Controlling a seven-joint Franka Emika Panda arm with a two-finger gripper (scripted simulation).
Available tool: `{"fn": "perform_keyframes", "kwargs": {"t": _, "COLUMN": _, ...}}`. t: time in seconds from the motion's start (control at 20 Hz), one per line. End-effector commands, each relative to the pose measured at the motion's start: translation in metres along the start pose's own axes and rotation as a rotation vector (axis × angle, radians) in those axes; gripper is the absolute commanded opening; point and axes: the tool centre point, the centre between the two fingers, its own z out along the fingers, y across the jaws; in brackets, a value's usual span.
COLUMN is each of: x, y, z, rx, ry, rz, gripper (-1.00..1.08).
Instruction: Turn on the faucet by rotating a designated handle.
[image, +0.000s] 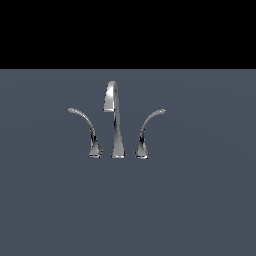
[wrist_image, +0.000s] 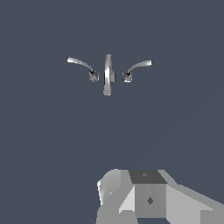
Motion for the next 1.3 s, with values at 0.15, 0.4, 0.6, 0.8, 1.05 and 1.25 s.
{"fn": "perform_keyframes", "kwargs": {"t": 0.15, "x": 0.001, "y": -0.001, "z": 0.001, "rx": 0.000, "ry": 0.000, "rz": 0.006, "gripper": -1.00}}
{"fn": "perform_keyframes", "kwargs": {"t": 0.4, "x": 0.007, "y": -0.003, "z": 0.009, "rx": 0.000, "ry": 0.000, "rz": 0.041, "gripper": -1.00}}
{"fn": "perform_keyframes", "kwargs": {"t": 0.6, "x": 0.016, "y": -0.008, "z": 0.019, "rx": -0.001, "ry": 0.000, "rz": 0.093, "gripper": -1.00}}
{"fn": "perform_keyframes", "kwargs": {"t": 0.8, "x": 0.029, "y": -0.012, "z": 0.035, "rx": -0.001, "ry": 0.000, "rz": 0.166, "gripper": -1.00}}
{"fn": "perform_keyframes", "kwargs": {"t": 1.05, "x": 0.051, "y": -0.018, "z": 0.060, "rx": -0.002, "ry": -0.001, "rz": 0.287, "gripper": -1.00}}
{"fn": "perform_keyframes", "kwargs": {"t": 1.25, "x": 0.071, "y": -0.021, "z": 0.082, "rx": -0.003, "ry": -0.001, "rz": 0.392, "gripper": -1.00}}
